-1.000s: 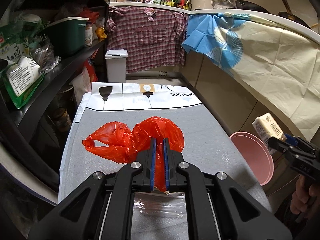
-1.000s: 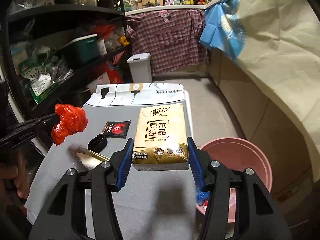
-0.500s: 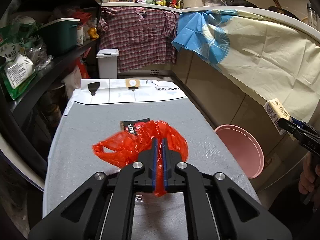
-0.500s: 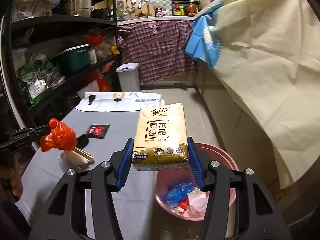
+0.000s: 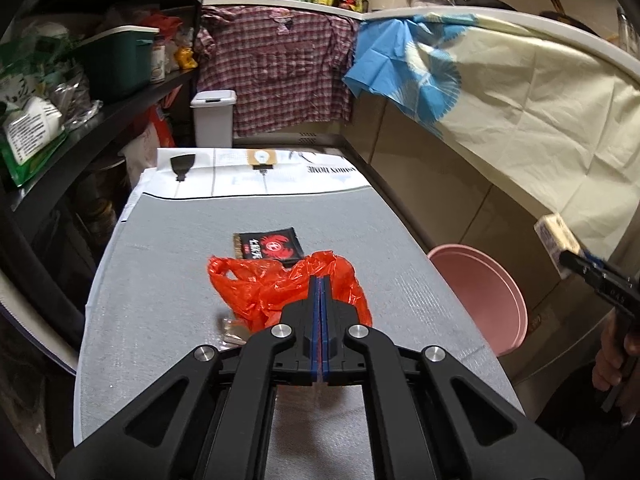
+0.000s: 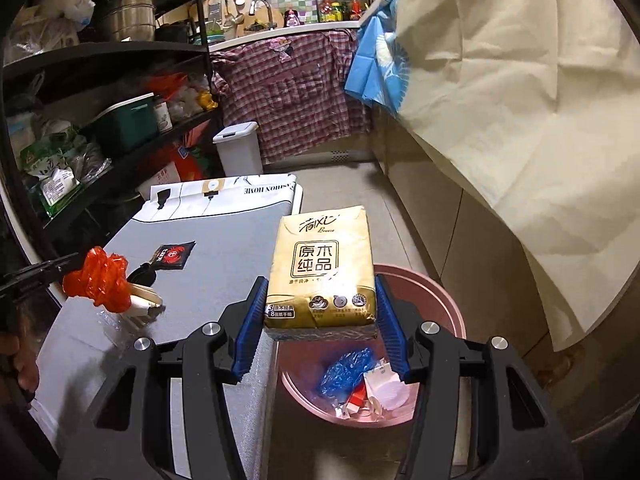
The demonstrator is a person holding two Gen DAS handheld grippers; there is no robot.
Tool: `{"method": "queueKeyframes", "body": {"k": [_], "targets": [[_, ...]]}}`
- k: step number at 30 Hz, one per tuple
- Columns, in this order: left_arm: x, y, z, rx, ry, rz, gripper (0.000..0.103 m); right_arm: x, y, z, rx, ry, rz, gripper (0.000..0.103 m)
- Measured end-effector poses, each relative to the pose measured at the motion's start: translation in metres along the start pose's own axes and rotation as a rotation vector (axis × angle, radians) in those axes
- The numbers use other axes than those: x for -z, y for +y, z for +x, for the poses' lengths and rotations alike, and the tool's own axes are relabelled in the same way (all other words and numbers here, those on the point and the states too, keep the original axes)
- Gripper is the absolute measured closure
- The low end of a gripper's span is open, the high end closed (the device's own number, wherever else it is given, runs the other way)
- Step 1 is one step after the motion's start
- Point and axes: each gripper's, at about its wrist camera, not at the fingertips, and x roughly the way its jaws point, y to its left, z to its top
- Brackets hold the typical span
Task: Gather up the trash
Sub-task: 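Carry the red bag with the left gripper and tissue pack with the right gripper over the bin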
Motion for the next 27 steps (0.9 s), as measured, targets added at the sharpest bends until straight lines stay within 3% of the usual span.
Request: {"method": "queueKeyframes", "body": {"k": [4, 18, 27], "targets": [[-0.001, 0.011, 0.0, -0.008, -0.009, -0.044, 0.103, 0.002, -0.004, 0.0, -0.01, -0.001, 0.009, 0.05], [-0.011, -0.006, -0.009, 0.014, -0.077, 0.011, 0.103, 0.004, -0.012, 0.006, -0.014, 0.006, 0.035, 0.05], [-0.02, -0.03, -0.017, 0.061, -0.08, 0.055, 0.103, 0.003, -0.021, 0.007, 0.006, 0.009, 0.067, 0.05]]}}
